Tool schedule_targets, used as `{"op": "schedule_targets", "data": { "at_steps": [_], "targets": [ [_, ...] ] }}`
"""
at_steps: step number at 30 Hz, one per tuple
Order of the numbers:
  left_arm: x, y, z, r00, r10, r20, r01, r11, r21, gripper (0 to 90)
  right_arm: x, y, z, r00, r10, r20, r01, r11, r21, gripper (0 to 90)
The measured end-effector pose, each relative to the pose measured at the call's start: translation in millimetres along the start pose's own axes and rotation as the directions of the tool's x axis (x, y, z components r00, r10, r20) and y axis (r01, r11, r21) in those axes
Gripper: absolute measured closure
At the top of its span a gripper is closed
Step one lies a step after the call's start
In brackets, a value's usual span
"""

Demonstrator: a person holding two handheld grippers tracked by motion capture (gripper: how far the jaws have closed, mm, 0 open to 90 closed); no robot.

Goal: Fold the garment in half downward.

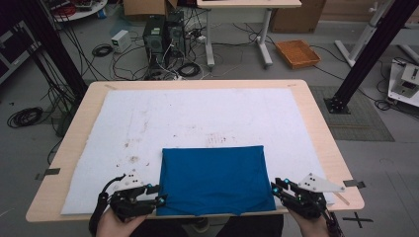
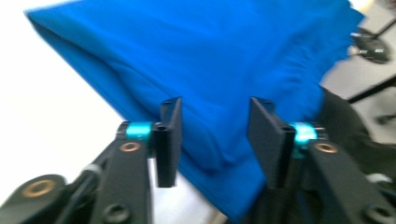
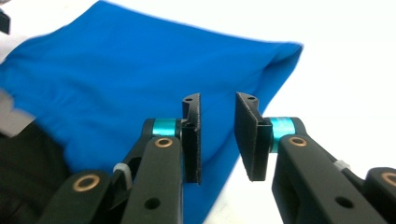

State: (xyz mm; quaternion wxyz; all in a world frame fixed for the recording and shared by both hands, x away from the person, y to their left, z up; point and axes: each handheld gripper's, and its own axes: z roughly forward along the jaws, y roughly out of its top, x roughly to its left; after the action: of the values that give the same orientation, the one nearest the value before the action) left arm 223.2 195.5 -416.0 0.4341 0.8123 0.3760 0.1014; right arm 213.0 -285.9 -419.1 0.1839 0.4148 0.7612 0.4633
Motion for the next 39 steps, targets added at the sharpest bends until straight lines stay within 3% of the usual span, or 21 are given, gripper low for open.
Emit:
{"op": "schedule_targets", "data": {
  "at_steps": [4,11,14,16,19,22,24,30,35,39],
  "targets": [
    [19.9,17.2,6.3,0.9980,-0.007,-0.062,0.004,0.9990,-0.045,50.6,-13.8,16.8,11.7,0.9994,0.011,0.032,-0.010,1.000,-0.027,67.7],
    [58.2,43.0,36.3,0.9923,-0.041,-0.117,0.032,0.9963,-0.080,50.5,-38.2,41.2,45.8,0.9964,0.033,0.078,-0.031,0.999,-0.020,64.9],
    [74.4,49.4,49.9,0.9856,-0.071,-0.153,0.059,0.9949,-0.081,50.6,-50.4,47.4,64.4,0.9930,0.079,0.088,-0.079,0.997,-0.005,63.0],
    [82.9,52.1,56.6,0.9808,-0.087,-0.175,0.072,0.9931,-0.093,50.6,-58.2,51.6,76.9,0.9903,0.085,0.110,-0.086,0.996,0.006,62.1],
    [91.8,55.5,65.3,0.9754,-0.102,-0.196,0.088,0.9932,-0.076,50.9,-67.6,57.3,94.0,0.9831,0.117,0.140,-0.122,0.992,0.023,61.6],
    [96.6,55.6,71.6,0.9734,-0.136,-0.185,0.123,0.9894,-0.076,51.4,-73.8,60.1,107.9,0.9782,0.143,0.151,-0.150,0.988,0.038,59.9],
    [97.2,54.5,75.7,0.9733,-0.136,-0.185,0.129,0.9905,-0.046,52.3,-76.8,60.0,114.7,0.9754,0.160,0.151,-0.171,0.984,0.059,59.3],
    [101.2,49.1,83.6,0.9667,-0.173,-0.189,0.168,0.9849,-0.043,52.2,-79.2,56.6,122.0,0.9708,0.168,0.172,-0.183,0.980,0.080,60.4],
    [100.6,49.0,85.2,0.9675,-0.183,-0.174,0.179,0.9831,-0.039,52.4,-78.8,54.2,125.3,0.9712,0.186,0.149,-0.200,0.976,0.089,60.2],
    [98.9,46.5,87.6,0.9683,-0.177,-0.177,0.176,0.9842,-0.019,56.9,-76.9,52.7,132.3,0.9732,0.187,0.134,-0.204,0.970,0.130,61.4]
  ]
}}
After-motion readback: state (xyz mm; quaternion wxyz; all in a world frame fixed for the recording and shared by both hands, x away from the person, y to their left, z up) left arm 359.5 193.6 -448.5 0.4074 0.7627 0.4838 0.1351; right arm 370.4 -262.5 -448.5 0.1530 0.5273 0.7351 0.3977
